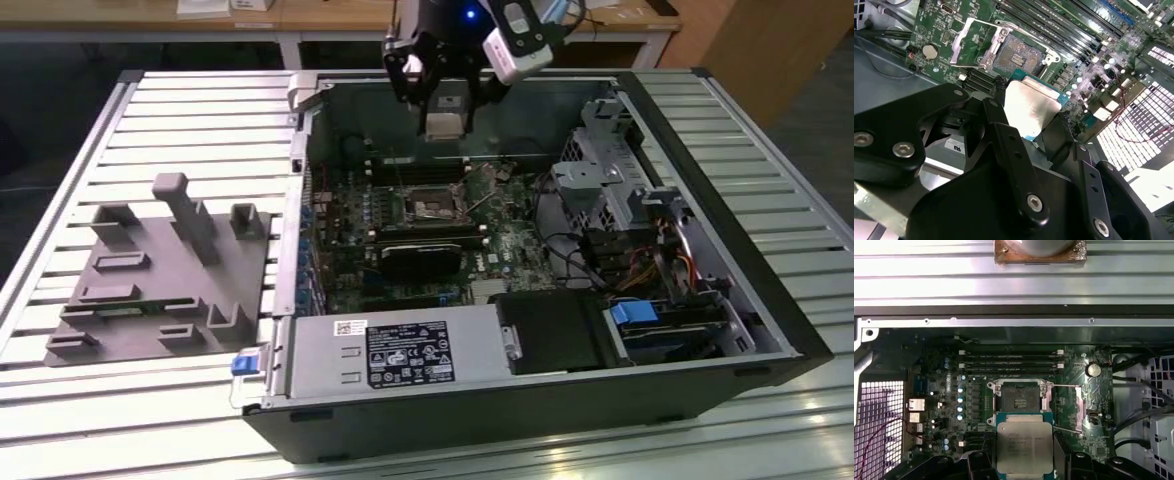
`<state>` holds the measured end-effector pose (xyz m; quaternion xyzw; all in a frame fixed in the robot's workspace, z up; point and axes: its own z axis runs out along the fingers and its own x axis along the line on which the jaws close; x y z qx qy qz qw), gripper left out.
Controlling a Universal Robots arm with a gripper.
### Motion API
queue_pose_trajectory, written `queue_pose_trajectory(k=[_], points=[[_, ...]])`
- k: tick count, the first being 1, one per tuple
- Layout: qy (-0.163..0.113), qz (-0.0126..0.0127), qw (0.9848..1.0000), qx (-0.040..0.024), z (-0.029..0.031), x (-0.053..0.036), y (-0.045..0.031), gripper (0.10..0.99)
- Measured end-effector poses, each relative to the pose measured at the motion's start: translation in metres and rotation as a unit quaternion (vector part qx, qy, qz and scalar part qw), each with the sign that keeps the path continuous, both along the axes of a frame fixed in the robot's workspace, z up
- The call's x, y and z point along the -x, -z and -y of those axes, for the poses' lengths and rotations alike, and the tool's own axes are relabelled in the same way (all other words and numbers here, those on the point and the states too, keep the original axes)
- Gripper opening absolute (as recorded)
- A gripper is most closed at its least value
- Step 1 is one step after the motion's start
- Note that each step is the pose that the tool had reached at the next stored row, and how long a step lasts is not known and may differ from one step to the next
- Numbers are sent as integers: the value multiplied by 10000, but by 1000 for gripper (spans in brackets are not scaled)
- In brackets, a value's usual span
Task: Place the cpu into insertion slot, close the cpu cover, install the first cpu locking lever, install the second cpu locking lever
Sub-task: 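Place the cpu into insertion slot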
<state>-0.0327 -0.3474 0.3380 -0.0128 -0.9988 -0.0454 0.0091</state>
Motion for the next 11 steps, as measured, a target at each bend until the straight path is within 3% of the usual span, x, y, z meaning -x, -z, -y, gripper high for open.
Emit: queue_pose_trajectory(k=[5, 11], points=[[0, 0, 10000, -66, 0, 0, 62, 537], [0, 0, 10000, -70, 0, 0, 150, 537]])
